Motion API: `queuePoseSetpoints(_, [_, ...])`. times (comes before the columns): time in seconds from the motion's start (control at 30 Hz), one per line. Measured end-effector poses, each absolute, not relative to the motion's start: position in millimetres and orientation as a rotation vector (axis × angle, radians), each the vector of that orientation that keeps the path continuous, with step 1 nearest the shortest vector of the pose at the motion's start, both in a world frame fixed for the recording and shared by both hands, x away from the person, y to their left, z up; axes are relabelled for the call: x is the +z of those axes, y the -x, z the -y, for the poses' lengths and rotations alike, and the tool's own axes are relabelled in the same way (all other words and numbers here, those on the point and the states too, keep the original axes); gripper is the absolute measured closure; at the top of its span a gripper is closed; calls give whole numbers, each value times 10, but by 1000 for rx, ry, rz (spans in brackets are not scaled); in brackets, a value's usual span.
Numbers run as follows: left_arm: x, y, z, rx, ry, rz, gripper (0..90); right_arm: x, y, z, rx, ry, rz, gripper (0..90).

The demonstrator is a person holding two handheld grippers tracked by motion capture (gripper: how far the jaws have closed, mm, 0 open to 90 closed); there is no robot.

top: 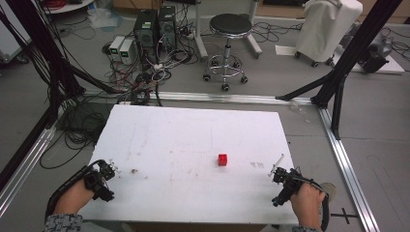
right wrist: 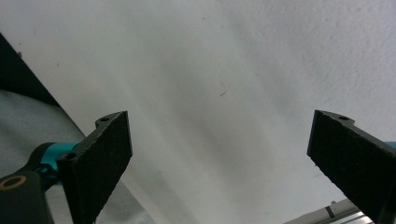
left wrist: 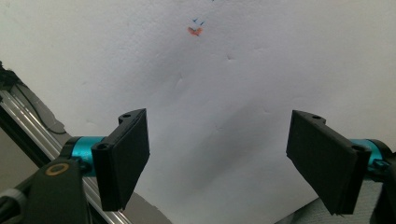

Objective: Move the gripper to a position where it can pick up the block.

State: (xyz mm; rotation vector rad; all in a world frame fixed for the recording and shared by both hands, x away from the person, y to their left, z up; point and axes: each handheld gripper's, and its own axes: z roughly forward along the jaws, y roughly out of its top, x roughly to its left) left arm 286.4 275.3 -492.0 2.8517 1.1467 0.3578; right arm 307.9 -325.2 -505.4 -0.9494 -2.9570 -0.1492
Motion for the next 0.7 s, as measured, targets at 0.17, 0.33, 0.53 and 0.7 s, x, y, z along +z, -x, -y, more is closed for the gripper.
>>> queuePoseSetpoints(0.17, [-4902,-2861,-2773,366,-2844,-1147,215,-5024,-3125,3258,-200,955,2966,59])
queuePoseSetpoints(0.33, [-4897,-2861,-2788,362,-2839,-1155,215,-4995,-3195,3257,-212,912,2982,59])
queuePoseSetpoints(0.53, [-4895,-2864,-2781,358,-2840,-1145,215,-4900,-3291,3258,-248,874,3005,59])
queuePoseSetpoints(0.7, [-4895,-2864,-2785,356,-2833,-1144,216,-4810,-3393,3252,-279,835,3016,59])
